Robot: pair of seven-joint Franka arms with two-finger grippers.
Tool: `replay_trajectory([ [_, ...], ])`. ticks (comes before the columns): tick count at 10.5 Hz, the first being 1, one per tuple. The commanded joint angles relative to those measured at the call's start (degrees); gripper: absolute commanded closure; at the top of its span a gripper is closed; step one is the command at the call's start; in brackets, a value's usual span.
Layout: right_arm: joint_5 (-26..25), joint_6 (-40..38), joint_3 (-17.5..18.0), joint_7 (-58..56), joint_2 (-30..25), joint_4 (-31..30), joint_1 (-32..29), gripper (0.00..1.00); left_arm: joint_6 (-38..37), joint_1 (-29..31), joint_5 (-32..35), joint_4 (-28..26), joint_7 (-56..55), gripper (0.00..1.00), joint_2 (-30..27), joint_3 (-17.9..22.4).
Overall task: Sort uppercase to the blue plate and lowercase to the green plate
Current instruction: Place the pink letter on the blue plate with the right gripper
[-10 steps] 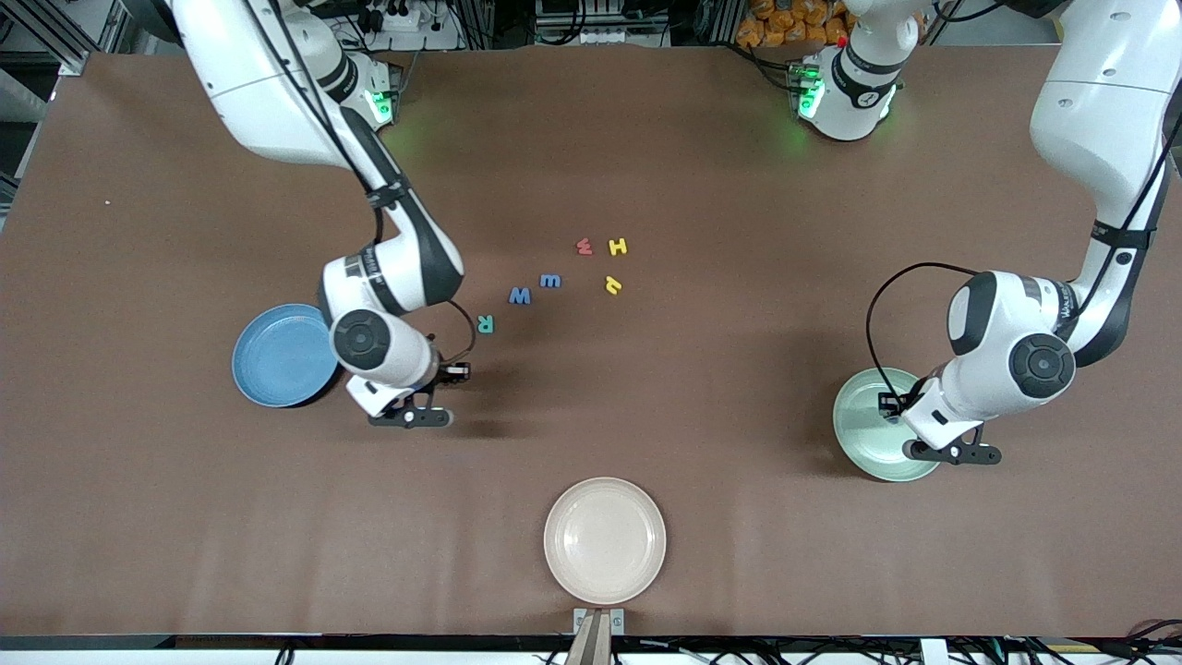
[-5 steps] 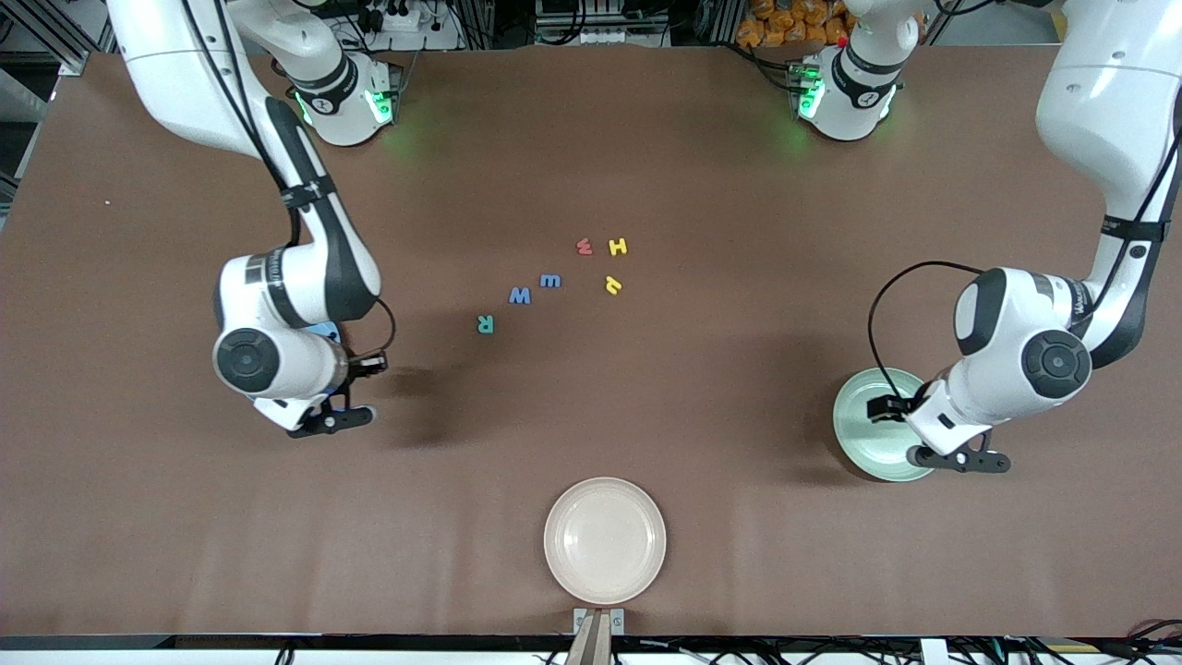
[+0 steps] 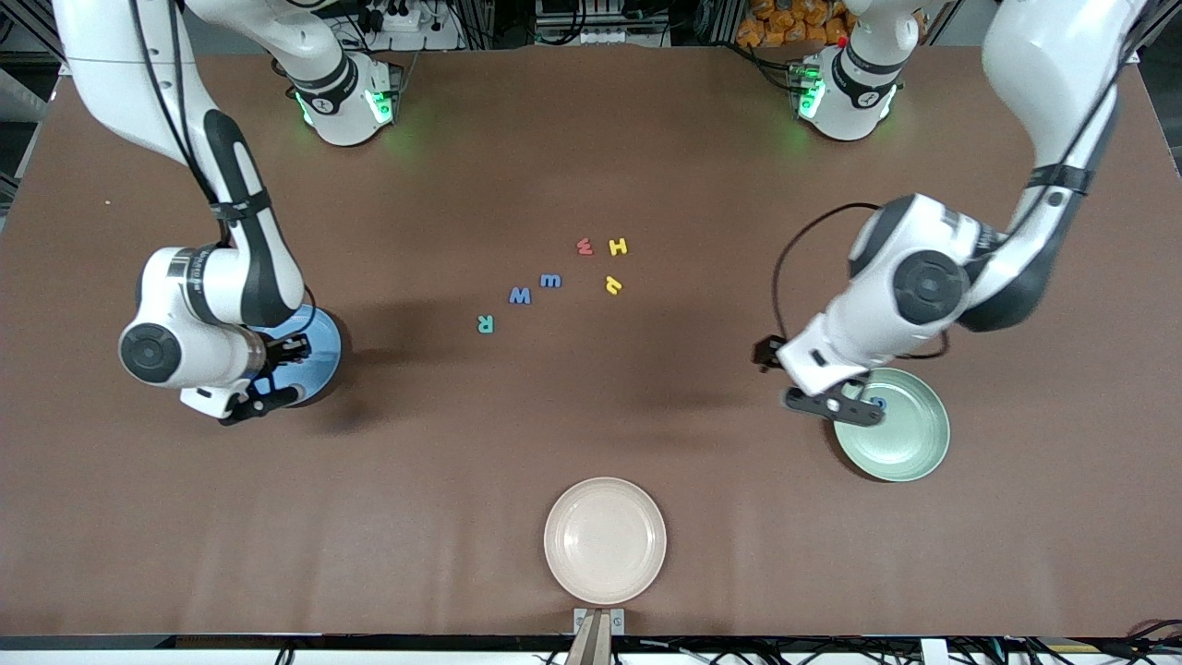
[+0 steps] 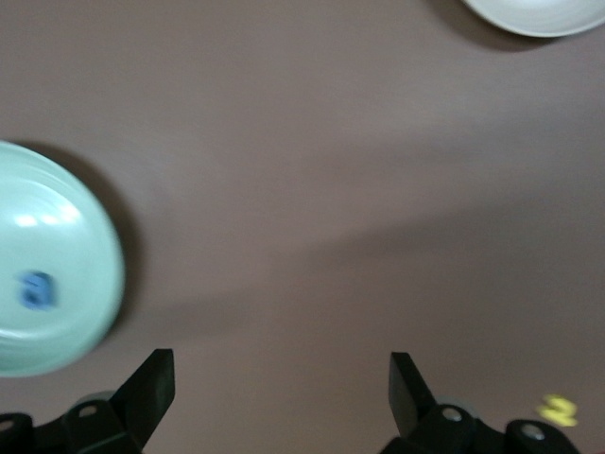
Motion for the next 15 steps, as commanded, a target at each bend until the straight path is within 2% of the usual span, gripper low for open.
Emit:
replay_trajectory([
  [1,0.55,2.90,0.50,-3.68,-3.55,-7.33,-1.51,0.67,-0.59,-7.37,0.23,-0.27,-16.32,0.00,0.12,0.14],
  [3,0.64,2.99,0.33,-6.49,-3.46,-8.13,-2.91,0.67,-0.42,-13.17,0.76,-0.53,-30.13,0.00,2.23,0.14],
  [4,0.90,3.08,0.32,-6.59,-3.28,-8.14,-3.10,0.59,0.19,-16.16,0.85,-0.88,-35.51,0.00,3.45,0.31],
  [5,1.08,2.99,0.32,-6.50,-3.02,-8.22,-3.10,0.37,1.33,-18.45,1.11,-0.88,-40.78,0.00,5.38,0.31],
  [6,1.08,2.99,0.32,-6.41,-3.02,-8.14,-3.10,0.22,4.56,-20.91,1.11,-0.88,-45.53,0.00,7.23,0.75],
  [7,1.08,2.81,0.32,-5.89,-3.37,-7.79,-3.01,0.17,7.03,-22.77,1.81,-1.32,-48.80,0.00,8.90,1.53],
  [10,1.25,-4.19,0.85,-0.73,-3.63,-2.88,-2.22,0.17,10.65,-29.80,3.92,-1.85,-57.07,0.00,12.42,6.54],
  [11,1.25,-6.92,2.24,4.69,-4.16,-1.38,-1.61,0.17,10.66,-30.16,4.01,-2.81,-57.70,0.00,12.87,6.73],
  [15,1.34,-6.68,11.20,22.55,-7.67,-1.11,-1.60,0.16,10.74,-30.26,4.01,-4.93,-65.87,0.00,12.78,6.73],
])
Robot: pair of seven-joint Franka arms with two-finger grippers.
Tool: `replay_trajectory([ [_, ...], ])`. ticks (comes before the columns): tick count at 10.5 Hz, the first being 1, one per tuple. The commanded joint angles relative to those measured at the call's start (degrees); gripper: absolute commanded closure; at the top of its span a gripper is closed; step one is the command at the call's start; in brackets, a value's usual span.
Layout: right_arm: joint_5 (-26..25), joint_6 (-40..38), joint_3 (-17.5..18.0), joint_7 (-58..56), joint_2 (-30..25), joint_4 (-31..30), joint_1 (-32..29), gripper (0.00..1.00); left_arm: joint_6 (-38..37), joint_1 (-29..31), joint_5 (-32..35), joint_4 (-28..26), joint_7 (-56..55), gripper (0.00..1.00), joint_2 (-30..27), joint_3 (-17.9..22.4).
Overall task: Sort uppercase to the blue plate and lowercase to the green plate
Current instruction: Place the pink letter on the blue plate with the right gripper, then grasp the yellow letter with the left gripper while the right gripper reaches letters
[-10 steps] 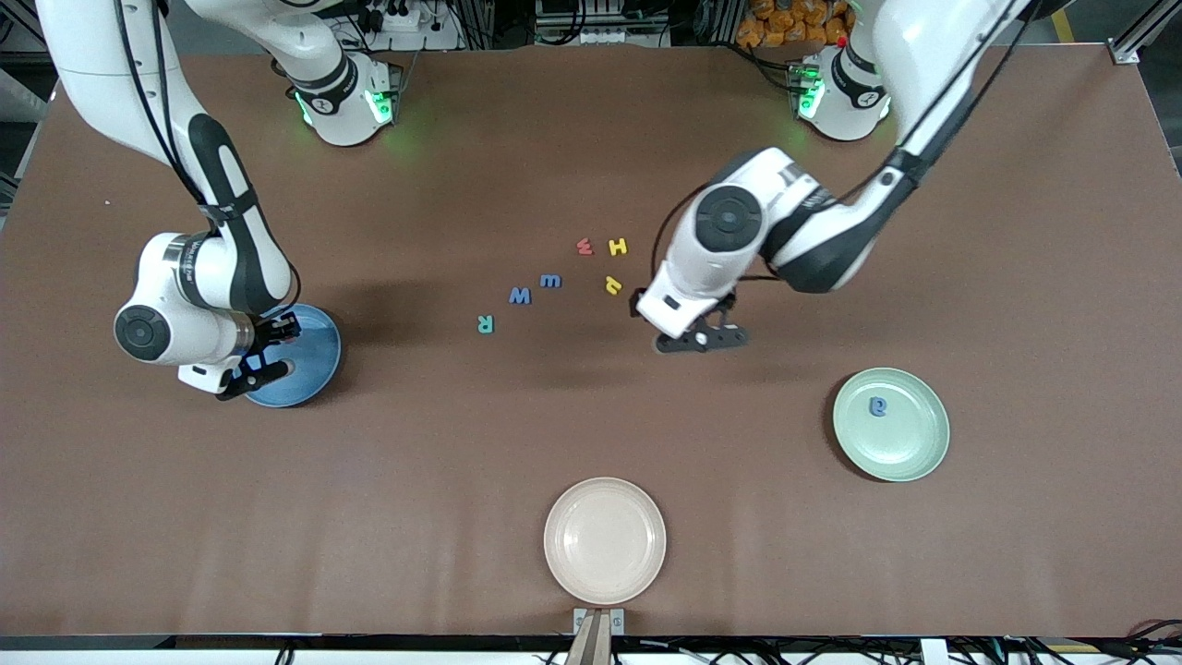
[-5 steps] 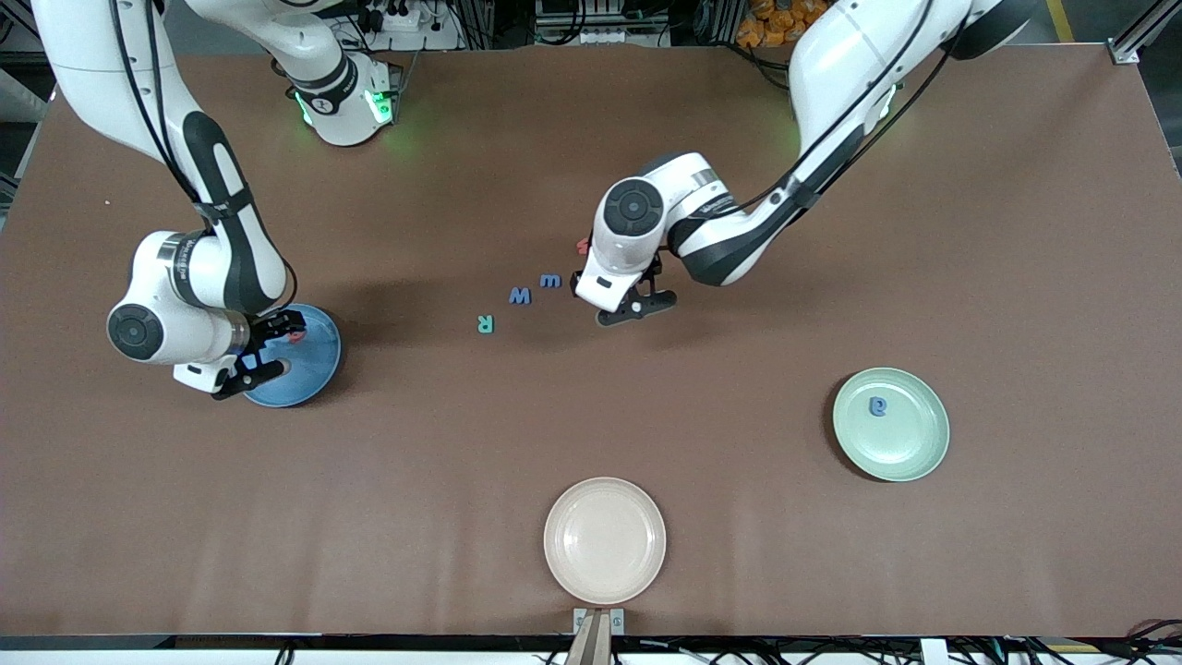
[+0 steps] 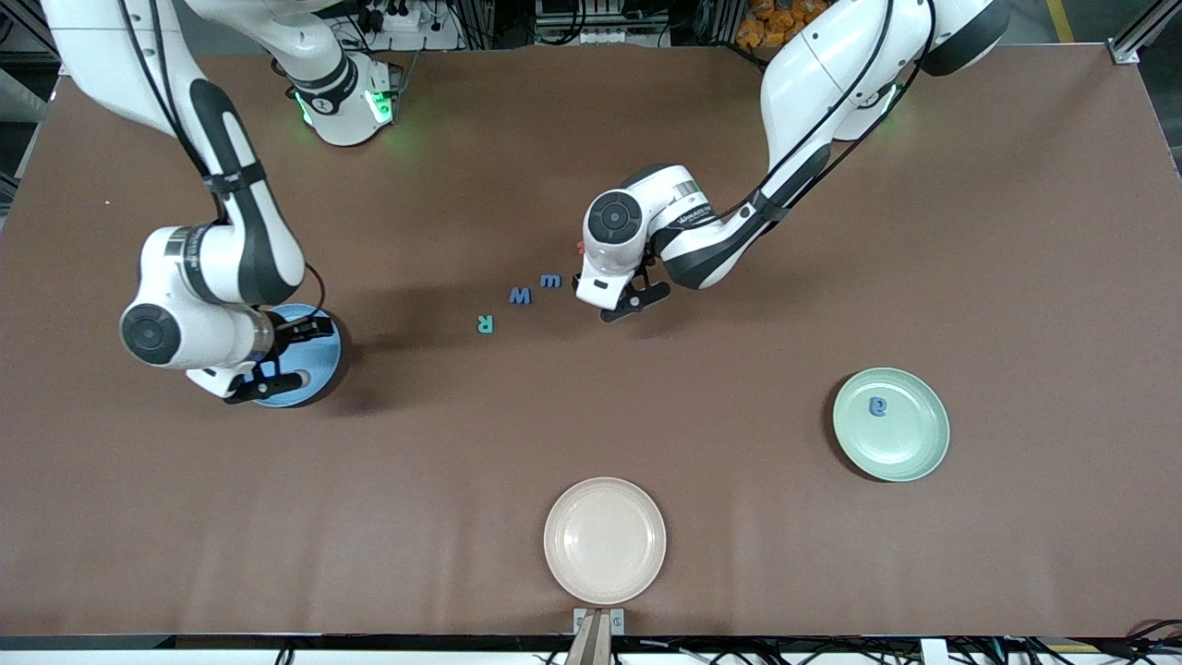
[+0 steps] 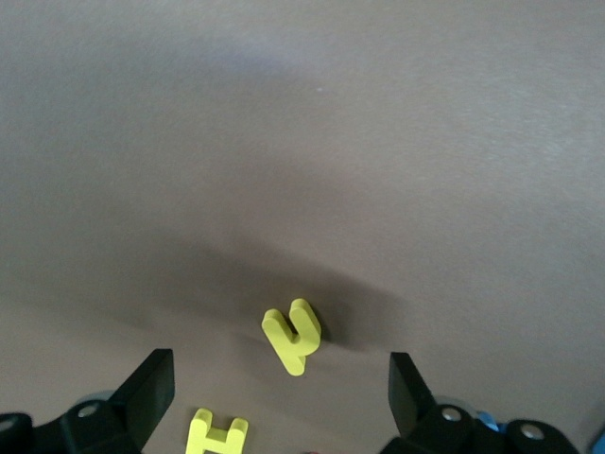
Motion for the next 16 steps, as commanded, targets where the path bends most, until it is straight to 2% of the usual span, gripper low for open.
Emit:
replay_trajectory([
  [1,0.41,0.90,4.96,9.71,-2.08,-0.86,-0.46,0.16,0.68,-0.76,1.79,-1.09,-6.91,0.00,-0.82,0.26],
  [2,0.41,2.39,8.03,14.46,-2.17,-1.21,-0.37,0.16,0.68,-0.94,1.88,-1.44,-9.12,0.00,-0.90,0.35],
  [3,0.41,4.06,10.49,18.07,-2.17,-1.91,-0.28,0.18,0.68,-1.03,2.14,-1.44,-9.75,0.07,-0.99,0.44],
  [4,0.32,6.43,12.61,21.76,-2.17,-2.87,-0.19,0.18,0.86,-1.03,5.10,-1.44,-12.10,0.10,-0.91,0.35],
  [7,0.23,18.79,17.71,31.17,-1.82,-9.01,0.85,0.18,2.79,-0.77,8.20,-3.11,-15.82,0.16,-0.73,0.35],
  [10,-0.55,26.91,18.95,38.12,0.54,-10.44,4.62,0.19,5.85,-0.59,8.20,-4.25,-17.92,0.26,-0.73,0.44],
  [13,-3.18,30.43,18.95,42.44,2.66,-10.18,7.19,0.20,6.83,-0.41,8.12,-4.43,-18.19,0.43,-0.73,0.44],
  [14,-5.89,30.79,18.95,44.80,2.93,-10.18,7.28,0.20,6.92,-0.41,8.12,-4.43,-18.19,0.54,-0.64,0.44],
  [16,-15.71,31.76,18.95,52.60,3.89,-10.09,7.80,0.20,6.92,-0.32,8.12,-4.43,-18.19,0.70,-0.64,0.61],
])
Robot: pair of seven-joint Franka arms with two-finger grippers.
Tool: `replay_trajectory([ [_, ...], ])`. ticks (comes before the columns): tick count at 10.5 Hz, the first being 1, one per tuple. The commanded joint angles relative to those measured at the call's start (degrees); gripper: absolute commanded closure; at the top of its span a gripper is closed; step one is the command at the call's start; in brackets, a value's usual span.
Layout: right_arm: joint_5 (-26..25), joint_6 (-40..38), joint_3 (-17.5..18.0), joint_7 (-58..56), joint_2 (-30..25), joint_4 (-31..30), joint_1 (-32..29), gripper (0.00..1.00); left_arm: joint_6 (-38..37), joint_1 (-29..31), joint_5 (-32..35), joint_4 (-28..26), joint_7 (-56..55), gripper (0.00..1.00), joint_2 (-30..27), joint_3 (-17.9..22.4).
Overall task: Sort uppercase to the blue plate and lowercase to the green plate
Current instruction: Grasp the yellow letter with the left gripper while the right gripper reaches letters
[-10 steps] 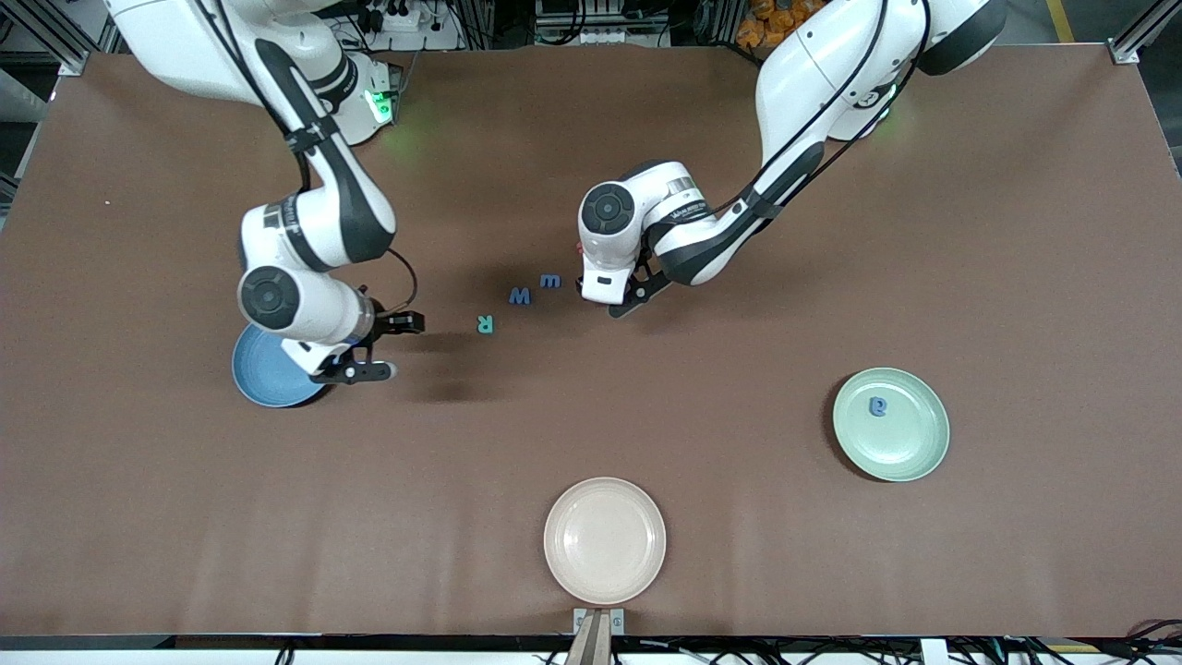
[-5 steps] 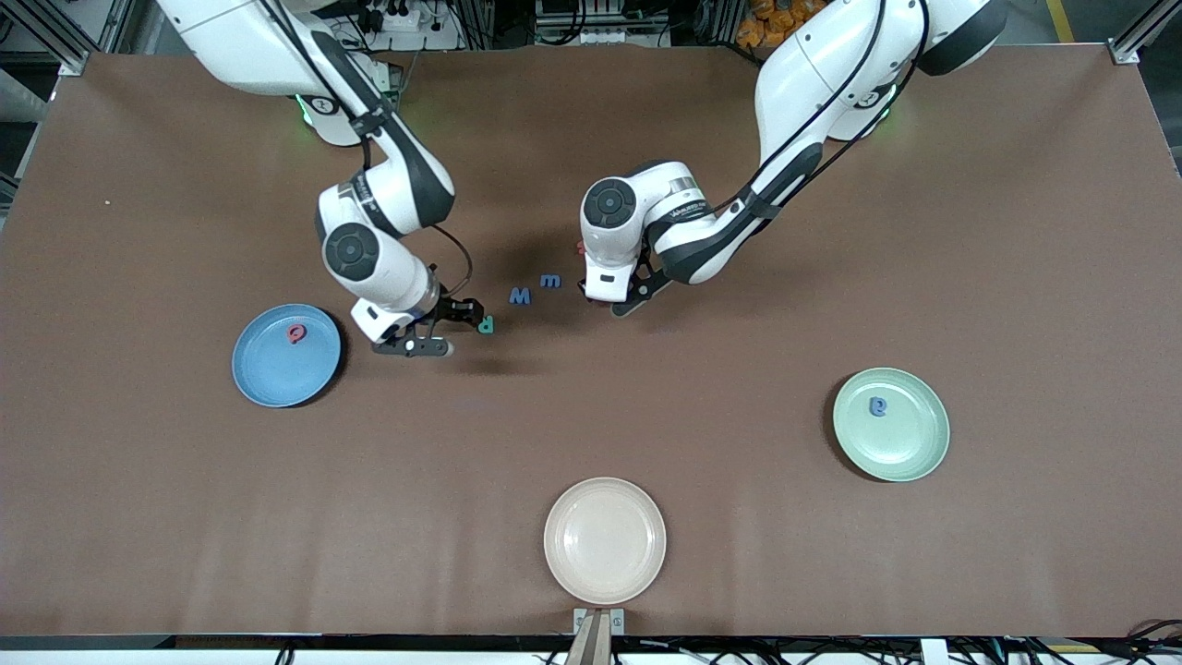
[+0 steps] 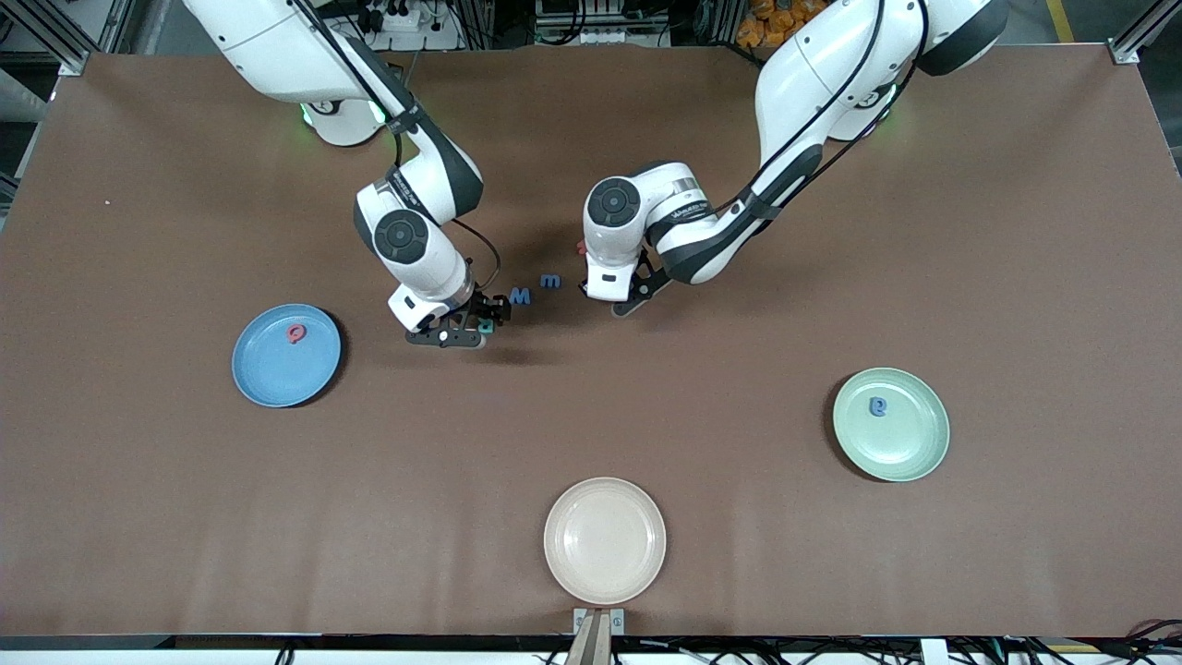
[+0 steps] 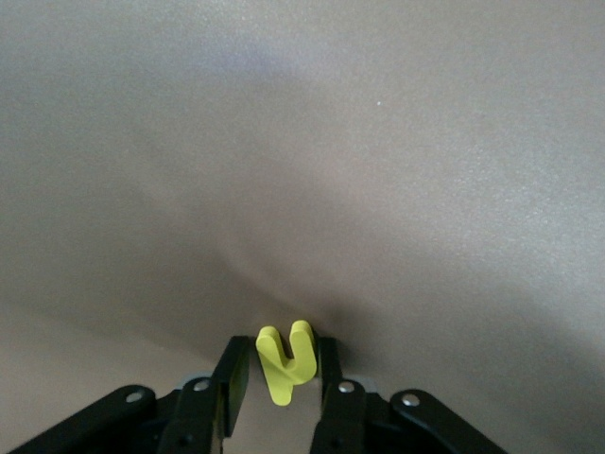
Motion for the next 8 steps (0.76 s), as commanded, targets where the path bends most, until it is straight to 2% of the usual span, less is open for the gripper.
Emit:
replay_trajectory([
  [1,-9.76,0.99,0.33,9.45,0.99,0.18,0.24,0.20,1.02,0.16,1.69,-0.97,-1.91,0.78,-0.64,0.15],
  [3,-9.20,1.16,0.33,10.37,1.60,0.35,0.16,0.21,1.02,0.51,1.69,-0.79,-1.56,1.00,-0.99,0.24],
  [5,-8.84,3.00,0.42,10.46,2.57,0.27,0.07,0.23,0.58,3.23,1.78,0.26,0.71,1.00,-3.00,0.59],
  [8,-8.75,4.06,0.42,11.42,3.45,0.27,0.07,0.25,-1.52,11.56,0.99,2.62,16.05,1.00,-5.30,0.41],
])
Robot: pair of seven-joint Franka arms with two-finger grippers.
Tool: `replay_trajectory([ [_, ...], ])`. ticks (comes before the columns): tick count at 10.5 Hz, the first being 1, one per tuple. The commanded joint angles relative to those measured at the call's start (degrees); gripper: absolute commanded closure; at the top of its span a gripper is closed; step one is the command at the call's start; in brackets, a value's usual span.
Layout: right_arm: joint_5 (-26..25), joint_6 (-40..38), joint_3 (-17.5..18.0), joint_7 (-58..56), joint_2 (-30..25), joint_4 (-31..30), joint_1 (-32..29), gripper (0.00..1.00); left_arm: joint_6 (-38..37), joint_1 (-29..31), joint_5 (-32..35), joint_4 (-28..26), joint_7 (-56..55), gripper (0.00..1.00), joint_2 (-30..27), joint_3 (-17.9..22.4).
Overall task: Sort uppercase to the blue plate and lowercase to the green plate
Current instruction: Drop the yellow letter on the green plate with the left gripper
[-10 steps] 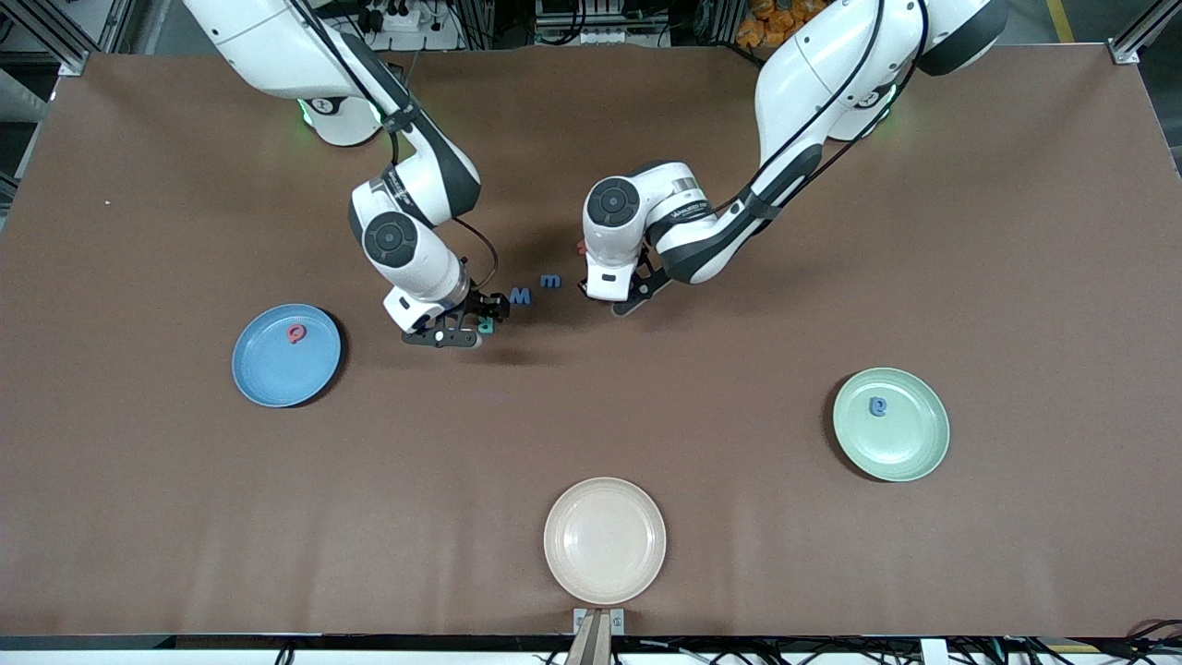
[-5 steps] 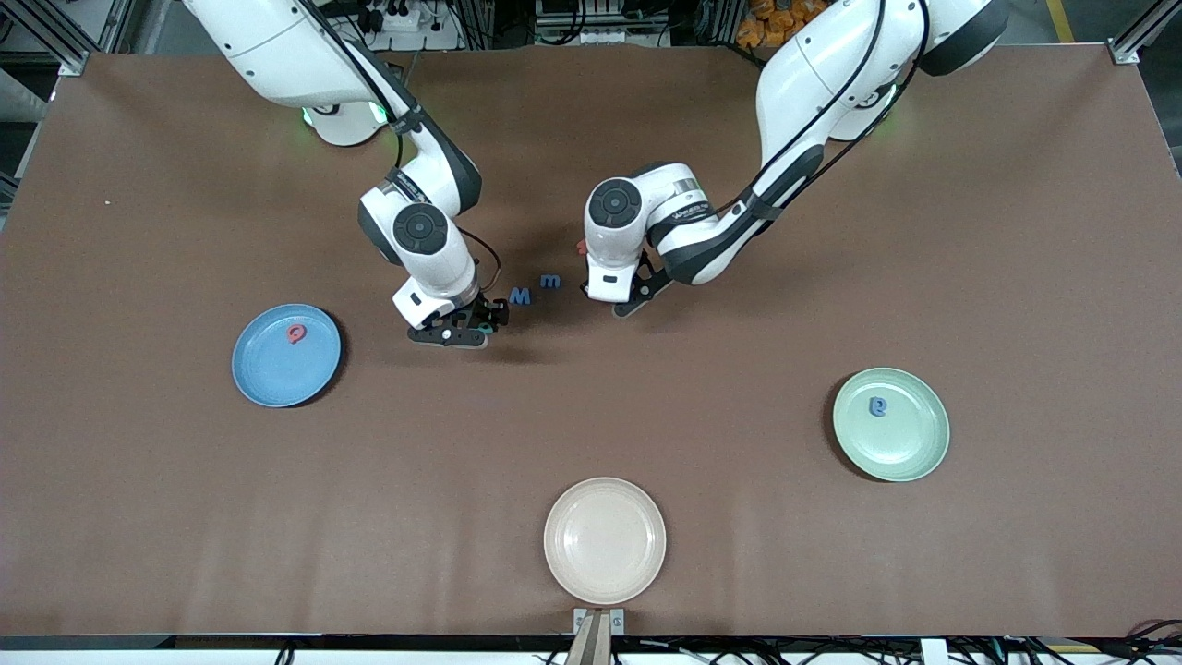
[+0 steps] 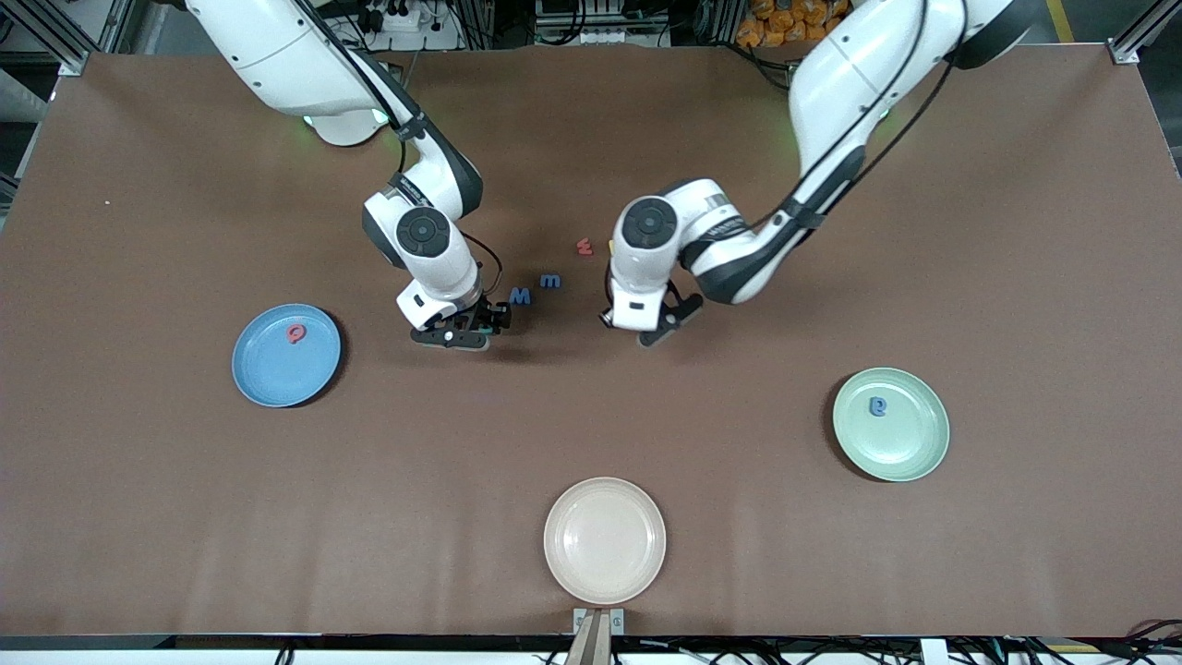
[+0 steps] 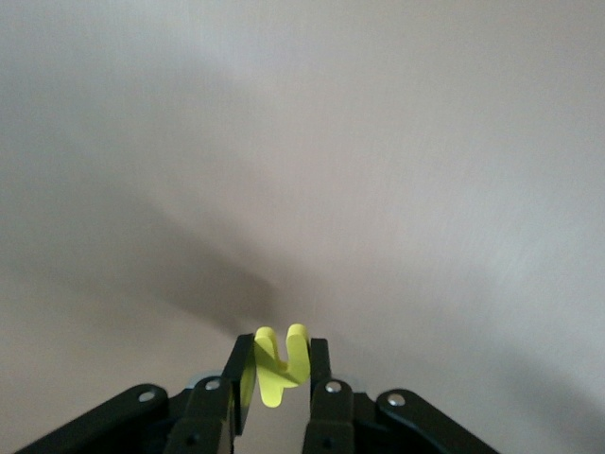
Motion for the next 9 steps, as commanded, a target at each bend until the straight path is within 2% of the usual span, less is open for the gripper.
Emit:
replay_trajectory([
  [1,-0.91,0.66,0.30,1.95,0.66,0.25,-0.14,0.32,-3.39,5.65,0.17,2.12,13.06,1.00,-1.58,-0.47],
  [2,-0.91,0.66,0.30,1.95,0.75,0.25,-0.23,0.35,-5.41,7.07,0.08,3.44,19.66,1.00,-1.58,-0.47],
  [3,-0.91,0.66,0.39,1.95,0.93,0.25,-0.23,0.44,-8.04,10.74,-0.80,5.02,26.86,1.00,-1.49,-0.56],
  [5,-0.82,0.66,0.39,1.86,0.93,0.25,-0.32,0.51,-12.36,18.47,-7.72,8.37,43.89,1.00,-1.49,-0.47],
  [7,-0.82,0.66,0.47,1.86,1.01,0.25,-0.49,0.57,-14.22,22.54,-6.61,8.99,53.17,1.00,-1.49,0.31],
  [9,-0.82,0.66,0.47,1.95,1.19,0.25,-0.49,0.61,-14.13,24.83,-3.45,9.26,62.48,1.00,-1.05,4.26],
])
